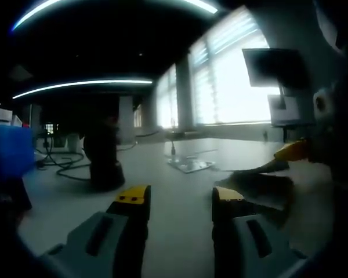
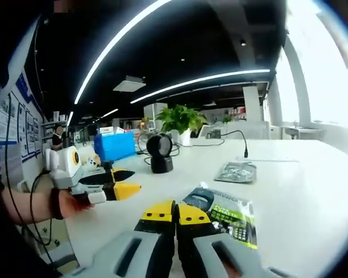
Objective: Clip sheet goods on table flip sheet goods clip sheet goods scan sheet goods put sheet goods back to table
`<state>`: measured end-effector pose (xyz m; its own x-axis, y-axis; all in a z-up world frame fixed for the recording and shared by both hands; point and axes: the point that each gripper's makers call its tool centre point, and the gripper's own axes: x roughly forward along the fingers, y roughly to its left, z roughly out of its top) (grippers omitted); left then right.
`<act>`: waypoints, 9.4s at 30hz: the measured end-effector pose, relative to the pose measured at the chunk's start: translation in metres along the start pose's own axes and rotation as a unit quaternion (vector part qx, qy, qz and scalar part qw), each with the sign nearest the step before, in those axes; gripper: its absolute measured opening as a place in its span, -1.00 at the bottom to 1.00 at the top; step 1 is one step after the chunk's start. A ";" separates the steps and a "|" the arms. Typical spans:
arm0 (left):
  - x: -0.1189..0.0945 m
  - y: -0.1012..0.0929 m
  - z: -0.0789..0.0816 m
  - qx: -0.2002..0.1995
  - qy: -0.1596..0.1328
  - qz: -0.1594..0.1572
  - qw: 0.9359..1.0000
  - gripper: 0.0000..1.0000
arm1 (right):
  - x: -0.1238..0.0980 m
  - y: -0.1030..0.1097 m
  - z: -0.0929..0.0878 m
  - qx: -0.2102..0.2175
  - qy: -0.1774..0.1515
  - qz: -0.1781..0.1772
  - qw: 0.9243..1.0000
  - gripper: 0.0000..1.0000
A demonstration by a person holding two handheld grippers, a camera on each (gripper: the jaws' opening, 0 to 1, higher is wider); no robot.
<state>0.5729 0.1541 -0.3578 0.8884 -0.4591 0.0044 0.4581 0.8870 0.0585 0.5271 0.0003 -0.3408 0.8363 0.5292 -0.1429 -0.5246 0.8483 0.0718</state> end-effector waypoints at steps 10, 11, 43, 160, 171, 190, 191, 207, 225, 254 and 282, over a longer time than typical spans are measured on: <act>0.000 0.000 -0.001 0.002 0.002 0.000 1.000 -0.31 | -0.006 -0.020 0.024 0.019 -0.036 -0.028 0.999 -1.00; 0.001 0.000 -0.001 0.002 0.002 0.000 1.000 -0.31 | -0.007 -0.022 0.026 0.016 -0.039 -0.033 0.999 -1.00; 0.001 -0.001 -0.001 0.003 0.005 0.000 1.000 -0.31 | -0.063 -0.135 0.055 0.227 -0.166 -0.177 0.943 -1.00; 0.001 0.000 -0.001 0.009 0.002 0.001 1.000 -0.31 | -0.040 -0.184 -0.014 -0.033 0.047 0.041 0.997 0.21; 0.001 0.000 -0.001 0.009 0.003 0.001 1.000 -0.31 | -0.023 -0.162 -0.041 -0.100 0.107 0.139 0.979 0.46; 0.000 0.000 -0.001 0.009 0.004 0.001 1.000 -0.31 | -0.018 -0.173 -0.061 -0.099 0.143 0.185 0.967 0.50; 0.000 0.000 -0.001 0.009 0.004 0.001 1.000 -0.31 | -0.018 -0.173 -0.063 -0.101 0.147 0.186 0.966 0.50; 0.001 0.000 -0.002 0.007 0.004 0.002 1.000 -0.31 | -0.023 -0.175 -0.072 -0.092 0.148 0.146 0.974 0.52; 0.002 -0.001 -0.003 0.008 0.006 -0.001 1.000 -0.31 | -0.037 -0.160 -0.071 -0.081 0.146 0.105 0.980 0.51; 0.001 -0.002 -0.002 0.012 0.008 0.000 1.000 -0.31 | -0.005 -0.245 -0.047 -0.034 0.150 0.009 0.988 -0.11; 0.002 0.000 -0.003 0.011 0.007 0.002 1.000 -0.31 | -0.001 -0.257 -0.065 -0.037 0.215 -0.006 0.976 -0.50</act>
<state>0.5743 0.1531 -0.3605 0.8905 -0.4548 -0.0101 0.4541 0.8873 0.0803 0.6510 -0.2191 -0.4231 0.7066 0.4513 -0.5450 -0.5389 0.8424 -0.0010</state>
